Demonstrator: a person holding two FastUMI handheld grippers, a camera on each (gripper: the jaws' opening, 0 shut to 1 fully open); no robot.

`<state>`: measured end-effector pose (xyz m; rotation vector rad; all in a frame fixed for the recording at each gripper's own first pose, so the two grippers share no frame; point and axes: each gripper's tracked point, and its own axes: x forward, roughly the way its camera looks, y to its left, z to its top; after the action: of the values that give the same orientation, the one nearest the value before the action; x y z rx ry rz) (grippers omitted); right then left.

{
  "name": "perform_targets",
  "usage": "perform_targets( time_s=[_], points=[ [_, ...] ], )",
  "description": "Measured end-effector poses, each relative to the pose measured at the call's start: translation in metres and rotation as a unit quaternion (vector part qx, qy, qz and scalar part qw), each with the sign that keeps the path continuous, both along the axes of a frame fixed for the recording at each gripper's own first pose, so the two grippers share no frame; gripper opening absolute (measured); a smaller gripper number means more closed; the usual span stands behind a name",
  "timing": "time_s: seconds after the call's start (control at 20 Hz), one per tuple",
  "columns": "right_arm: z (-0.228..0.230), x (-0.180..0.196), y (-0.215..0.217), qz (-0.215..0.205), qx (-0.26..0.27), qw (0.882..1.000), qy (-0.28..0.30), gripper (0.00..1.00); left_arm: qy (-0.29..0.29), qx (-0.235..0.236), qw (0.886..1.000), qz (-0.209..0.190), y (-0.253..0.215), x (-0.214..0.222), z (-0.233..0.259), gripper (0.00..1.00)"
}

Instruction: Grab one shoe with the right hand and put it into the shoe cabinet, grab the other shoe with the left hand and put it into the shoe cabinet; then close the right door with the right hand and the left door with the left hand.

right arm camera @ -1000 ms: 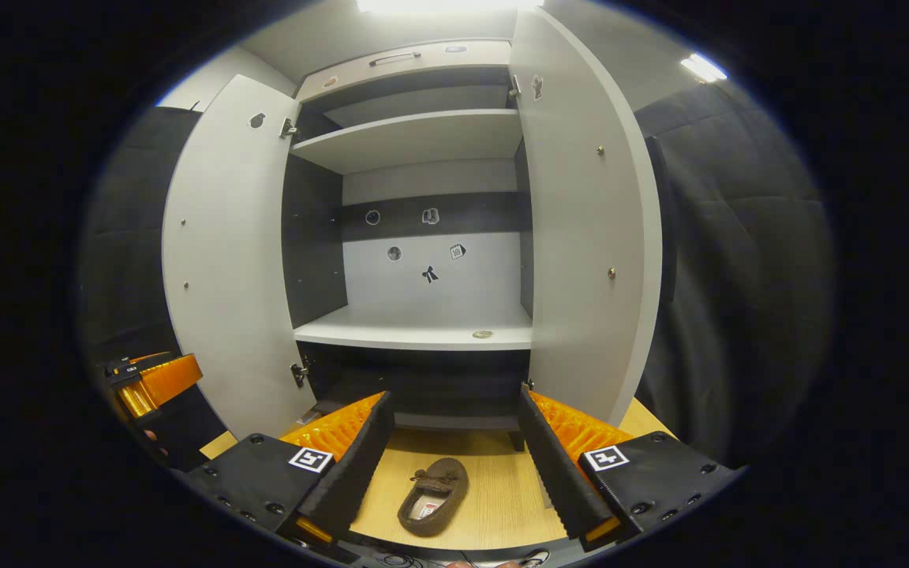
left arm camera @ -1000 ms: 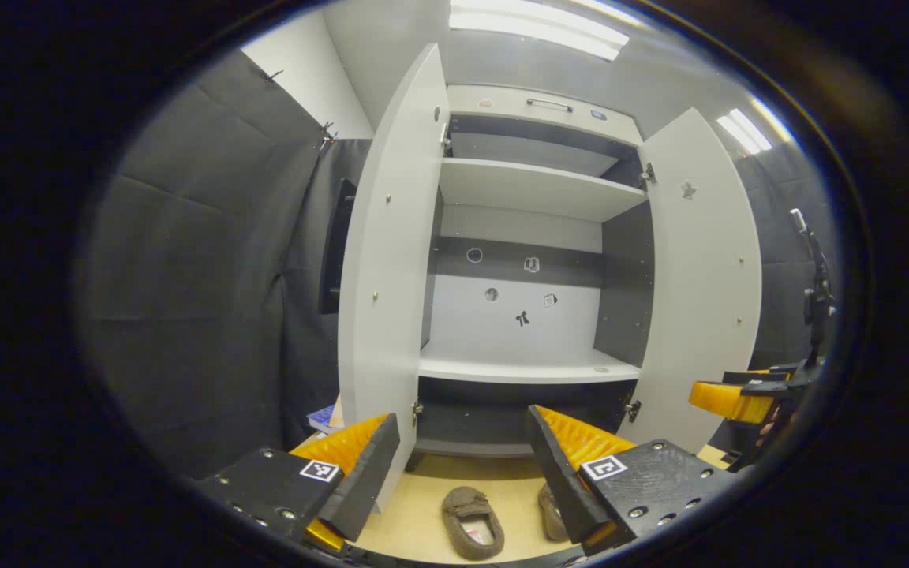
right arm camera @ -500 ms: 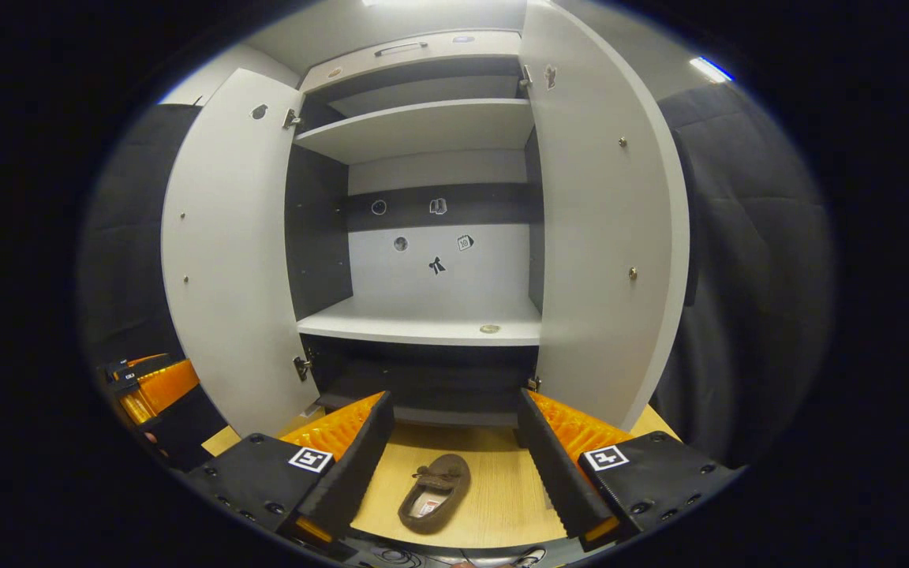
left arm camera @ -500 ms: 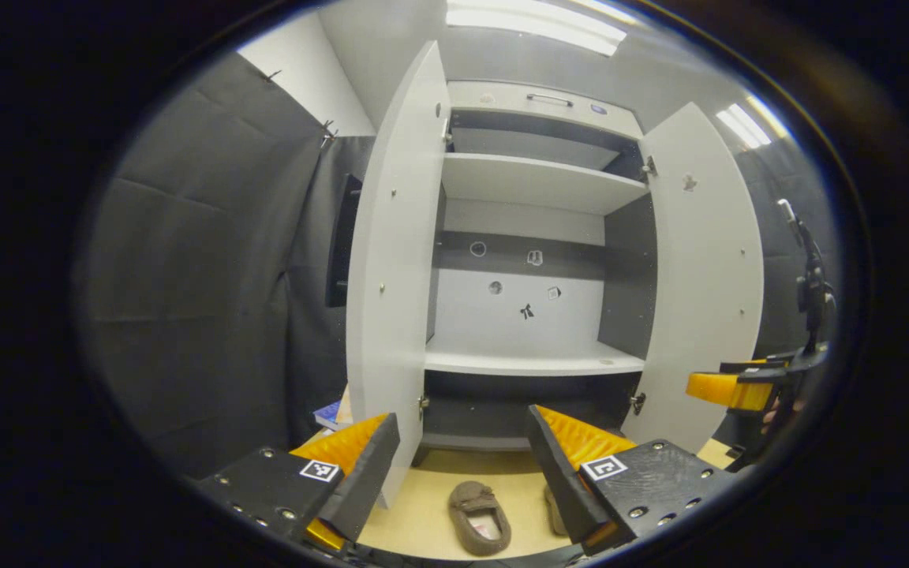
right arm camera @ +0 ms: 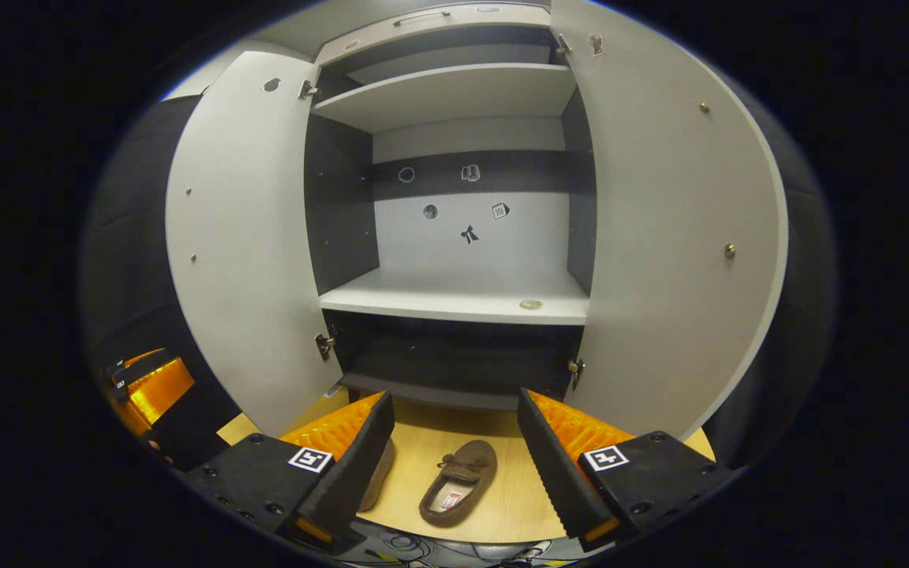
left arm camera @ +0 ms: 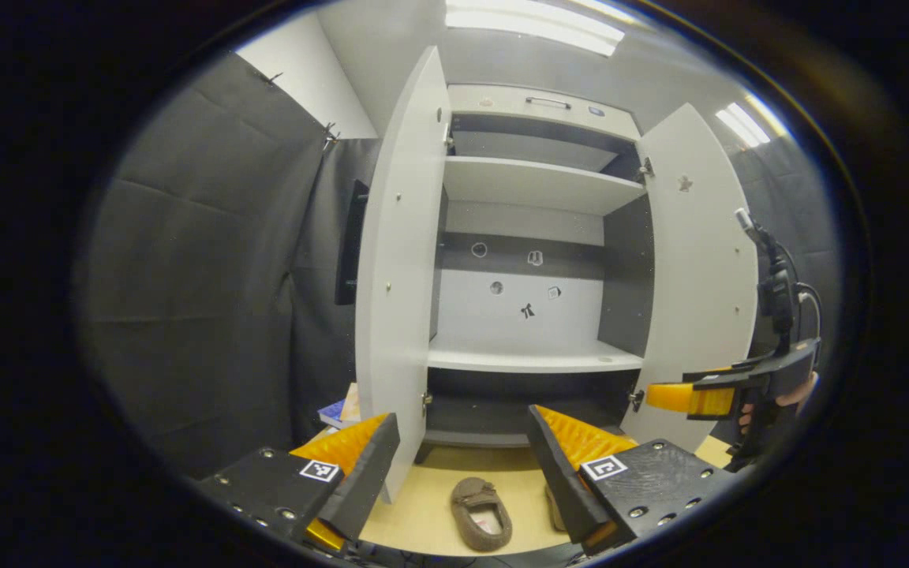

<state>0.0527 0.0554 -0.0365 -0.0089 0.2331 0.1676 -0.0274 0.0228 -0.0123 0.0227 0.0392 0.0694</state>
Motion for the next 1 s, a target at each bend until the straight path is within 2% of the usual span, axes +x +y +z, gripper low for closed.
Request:
perform_targets(
  time_s=[0.3, 0.6, 0.8, 1.0],
  points=[
    [-0.077, 0.014, 0.036, 0.034, 0.025, 0.995, 0.086, 0.98, 0.012, -0.025, 1.000, 0.003, 0.011, -0.008, -0.012, 0.94],
    [-0.157, 0.014, 0.062, 0.053, 0.046, 0.980, 0.187, 0.98, 0.023, -0.023, 0.999, 0.013, 0.020, -0.018, -0.024, 0.95],
    [-0.194, 0.026, 0.068, 0.043, 0.054, 0.969, 0.236, 0.98, 0.049, -0.028, 0.998, 0.008, 0.021, -0.023, -0.043, 0.94],
    [-0.228, 0.047, 0.068, 0.033, 0.020, 0.966, 0.257, 0.98, 0.073, -0.023, 0.997, -0.001, 0.018, -0.023, -0.057, 0.95]
  ],
)
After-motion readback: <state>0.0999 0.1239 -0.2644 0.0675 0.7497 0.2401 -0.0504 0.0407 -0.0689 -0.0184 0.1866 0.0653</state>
